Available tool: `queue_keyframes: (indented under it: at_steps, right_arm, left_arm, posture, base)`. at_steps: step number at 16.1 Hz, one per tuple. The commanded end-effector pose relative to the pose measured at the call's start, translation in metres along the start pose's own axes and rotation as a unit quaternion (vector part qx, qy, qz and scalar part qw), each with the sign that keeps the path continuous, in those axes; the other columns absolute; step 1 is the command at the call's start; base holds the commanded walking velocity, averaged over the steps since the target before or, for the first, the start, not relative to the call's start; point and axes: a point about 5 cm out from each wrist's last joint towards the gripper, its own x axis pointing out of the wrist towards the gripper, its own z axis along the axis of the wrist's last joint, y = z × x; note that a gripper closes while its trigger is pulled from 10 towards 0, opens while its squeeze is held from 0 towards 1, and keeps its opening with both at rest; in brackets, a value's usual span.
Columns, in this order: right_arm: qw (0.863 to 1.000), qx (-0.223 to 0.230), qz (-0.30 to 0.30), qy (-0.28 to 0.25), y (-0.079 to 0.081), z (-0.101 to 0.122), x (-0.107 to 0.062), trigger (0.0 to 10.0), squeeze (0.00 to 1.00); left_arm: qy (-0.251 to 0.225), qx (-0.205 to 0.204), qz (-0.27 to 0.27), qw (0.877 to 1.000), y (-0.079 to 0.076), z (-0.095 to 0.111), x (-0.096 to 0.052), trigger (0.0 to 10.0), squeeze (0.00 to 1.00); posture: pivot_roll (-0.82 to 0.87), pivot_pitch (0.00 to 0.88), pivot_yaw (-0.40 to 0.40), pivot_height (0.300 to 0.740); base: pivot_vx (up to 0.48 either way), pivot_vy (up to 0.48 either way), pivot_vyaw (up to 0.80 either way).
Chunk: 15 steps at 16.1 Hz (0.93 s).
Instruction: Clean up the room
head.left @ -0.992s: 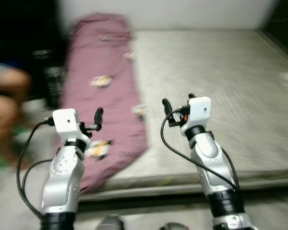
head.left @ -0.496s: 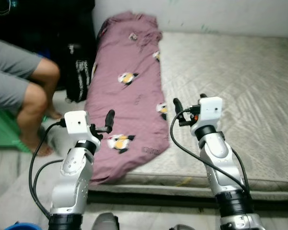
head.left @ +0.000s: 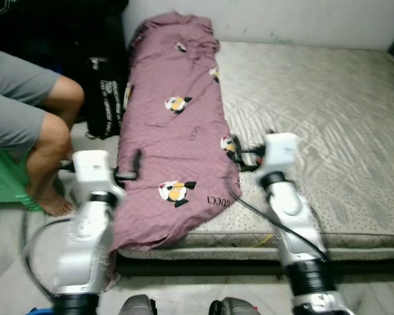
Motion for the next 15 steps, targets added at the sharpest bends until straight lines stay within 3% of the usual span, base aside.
queue_keyframes:
  at_steps: [1, 3, 4, 6, 15]
  right_arm:
    - [1.0, -0.008, -0.026, 0.007, -0.012, 0.001, 0.001, 10.0, 0.0]
    - [1.0, -0.01, -0.029, 0.002, -0.012, 0.005, 0.001, 10.0, 0.0]
    - [1.0, -0.01, -0.03, 0.001, -0.011, 0.005, 0.0, 10.0, 0.0]
    - [1.0, -0.011, -0.028, 0.004, -0.009, 0.003, -0.004, 10.0, 0.0]
    - [0.998, -0.013, -0.052, 0.046, -0.016, -0.02, -0.027, 10.0, 0.0]
  left_arm:
    - [-0.012, 0.004, -0.001, 1.0, -0.003, 0.008, 0.0, 10.0, 0.0]
    - [-0.023, 0.009, -0.001, 1.0, -0.001, 0.009, -0.002, 10.0, 0.0]
    - [-0.015, -0.003, -0.002, 1.0, -0.001, 0.008, -0.006, 10.0, 0.0]
    - [0.003, 0.01, 0.015, 1.0, 0.004, -0.001, -0.014, 10.0, 0.0]
    - [0.045, -0.01, 0.007, 0.999, -0.001, -0.02, -0.039, 10.0, 0.0]
  posture:
    - [0.02, 0.069, -0.038, 0.74]
    - [0.02, 0.07, -0.038, 0.74]
    - [0.02, 0.085, -0.032, 0.74]
    - [0.01, 0.091, -0.016, 0.74]
    - [0.02, 0.096, -0.01, 0.74]
  base:
    - [0.0, 0.0, -0.8]
    - [0.0, 0.0, -0.8]
    - [0.0, 0.0, -0.8]
    - [0.0, 0.0, -0.8]
    - [0.0, 0.0, -0.8]
